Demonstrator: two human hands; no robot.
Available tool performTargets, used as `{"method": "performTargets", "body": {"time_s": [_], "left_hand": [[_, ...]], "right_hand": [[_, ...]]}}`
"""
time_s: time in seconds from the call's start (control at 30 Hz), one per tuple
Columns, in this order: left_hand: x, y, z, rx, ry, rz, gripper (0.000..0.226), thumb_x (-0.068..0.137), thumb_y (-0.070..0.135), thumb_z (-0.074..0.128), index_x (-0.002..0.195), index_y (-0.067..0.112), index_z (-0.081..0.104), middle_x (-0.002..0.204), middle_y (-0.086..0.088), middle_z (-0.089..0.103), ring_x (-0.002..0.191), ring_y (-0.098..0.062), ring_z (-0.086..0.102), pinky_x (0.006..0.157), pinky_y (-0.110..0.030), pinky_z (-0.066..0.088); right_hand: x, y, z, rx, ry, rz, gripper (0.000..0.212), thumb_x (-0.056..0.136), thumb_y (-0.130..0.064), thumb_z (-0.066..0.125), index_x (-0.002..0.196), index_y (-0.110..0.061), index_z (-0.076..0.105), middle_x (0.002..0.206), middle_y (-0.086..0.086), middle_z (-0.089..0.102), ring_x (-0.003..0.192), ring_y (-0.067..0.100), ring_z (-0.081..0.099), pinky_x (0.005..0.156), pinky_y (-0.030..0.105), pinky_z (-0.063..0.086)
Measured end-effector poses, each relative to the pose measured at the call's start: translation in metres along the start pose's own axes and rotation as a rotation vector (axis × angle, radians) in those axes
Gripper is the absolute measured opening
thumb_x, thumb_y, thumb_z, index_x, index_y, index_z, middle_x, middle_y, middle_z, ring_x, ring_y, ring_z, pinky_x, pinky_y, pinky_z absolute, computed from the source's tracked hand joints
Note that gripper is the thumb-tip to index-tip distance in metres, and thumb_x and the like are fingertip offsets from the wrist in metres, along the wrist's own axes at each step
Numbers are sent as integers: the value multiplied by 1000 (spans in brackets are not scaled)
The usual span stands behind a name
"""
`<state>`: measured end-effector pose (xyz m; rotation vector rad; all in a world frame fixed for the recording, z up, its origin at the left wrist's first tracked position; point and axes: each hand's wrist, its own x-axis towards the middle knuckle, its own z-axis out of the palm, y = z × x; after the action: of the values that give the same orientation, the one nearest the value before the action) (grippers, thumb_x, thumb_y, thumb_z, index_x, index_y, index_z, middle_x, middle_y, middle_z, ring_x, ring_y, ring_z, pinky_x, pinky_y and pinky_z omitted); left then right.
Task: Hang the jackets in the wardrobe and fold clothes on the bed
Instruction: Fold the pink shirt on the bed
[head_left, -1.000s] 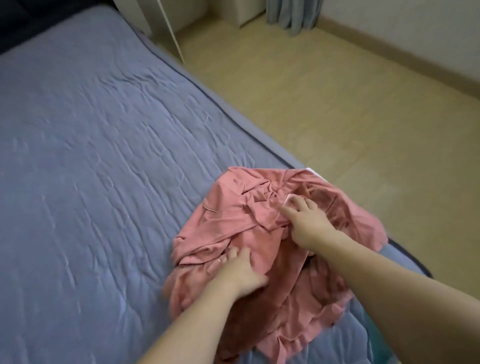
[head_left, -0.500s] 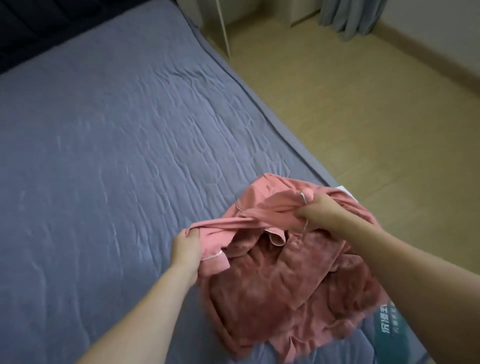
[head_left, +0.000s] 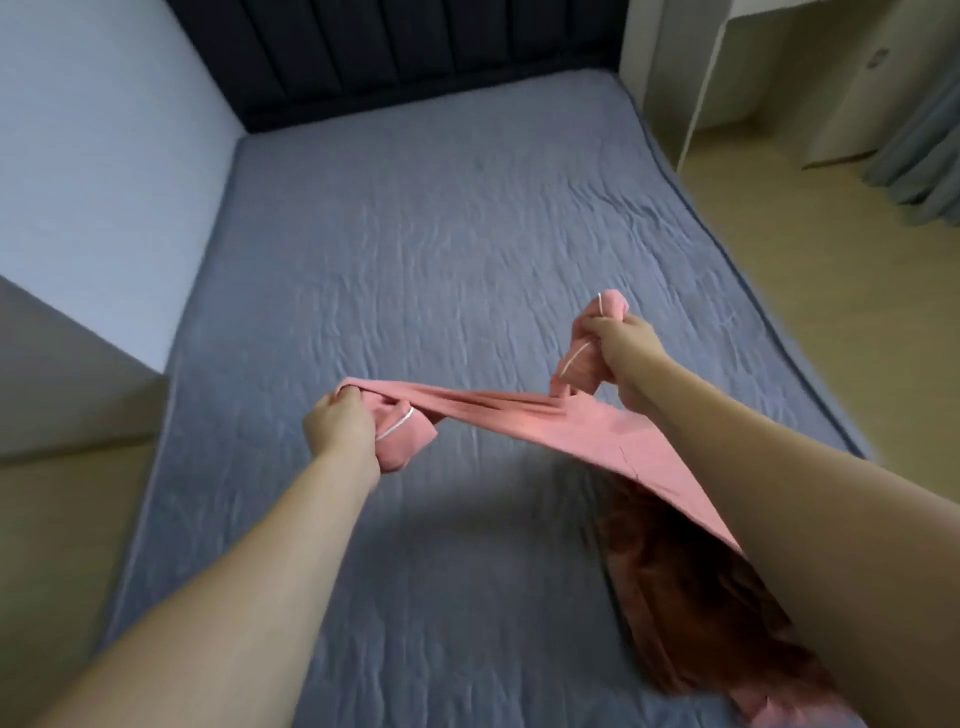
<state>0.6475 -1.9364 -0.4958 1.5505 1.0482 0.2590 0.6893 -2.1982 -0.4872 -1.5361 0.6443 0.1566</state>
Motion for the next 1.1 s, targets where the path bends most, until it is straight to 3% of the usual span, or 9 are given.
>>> {"method": "performTargets", "body": {"time_s": [0.2,0.33,0.4,0.47,0.6,0.7,0.8,0.97,1.1], "left_hand": [[113,6,-158,-47,163,-16,32,91,11,42,109,0,66,111,-18,67,99,-34,66,89,-48,54],[166,-16,-236,-98,278,-60,32,92,11,41,112,4,65,108,-12,68,95,-28,66,82,-36,54],[187,-38,-263,73,266,-79,29,92,13,42,111,6,63,111,-13,67,96,-30,64,86,-40,53],[196,-67,-273,329,108,-94,29,89,15,48,115,7,59,119,-19,64,104,-35,63,94,-47,51],[177,-127,-254,1039,-221,43,60,85,34,64,140,18,45,138,-17,51,126,-36,49,106,-42,40],[153,-172,-214,1259,-520,231,50,86,26,54,136,24,48,137,-11,52,125,-32,51,103,-38,41],[139,-228,-168,1344,-816,323,54,87,26,53,140,31,43,145,-3,43,130,-27,45,106,-38,39],[144,-307,-100,1541,-737,398,86,83,50,61,151,32,12,160,-3,6,144,-29,14,115,-52,20],[175,-325,-75,1548,-599,543,58,85,39,56,139,23,43,153,-6,28,139,-30,29,115,-52,16]], "right_hand": [[-61,-21,183,-36,-248,-71,16,87,-9,57,73,-15,62,69,3,57,54,12,52,50,22,43],[-92,-15,255,-77,-496,-51,5,93,-20,58,90,-17,62,84,5,63,70,17,59,69,30,48],[-99,5,270,-203,-604,19,15,94,-30,58,108,-23,57,90,4,61,76,18,58,75,32,44],[-101,35,269,-407,-577,78,39,93,-31,59,130,-22,48,101,7,60,82,19,54,77,33,41],[-98,108,240,-936,-551,66,57,91,-24,60,143,-11,41,134,16,53,105,25,55,83,28,40],[-88,170,205,-1303,-638,-15,67,90,-33,61,148,-14,33,151,14,36,135,27,40,108,30,32],[-67,233,173,-1521,-611,-98,76,89,-52,54,151,-23,22,157,9,21,143,29,24,116,43,21],[-25,314,163,-1794,-554,-534,81,86,-67,42,151,-27,15,155,3,18,144,26,12,116,51,0],[1,342,195,-1828,-607,-775,68,89,-49,50,147,-24,28,150,5,31,140,27,23,116,47,7]]}}
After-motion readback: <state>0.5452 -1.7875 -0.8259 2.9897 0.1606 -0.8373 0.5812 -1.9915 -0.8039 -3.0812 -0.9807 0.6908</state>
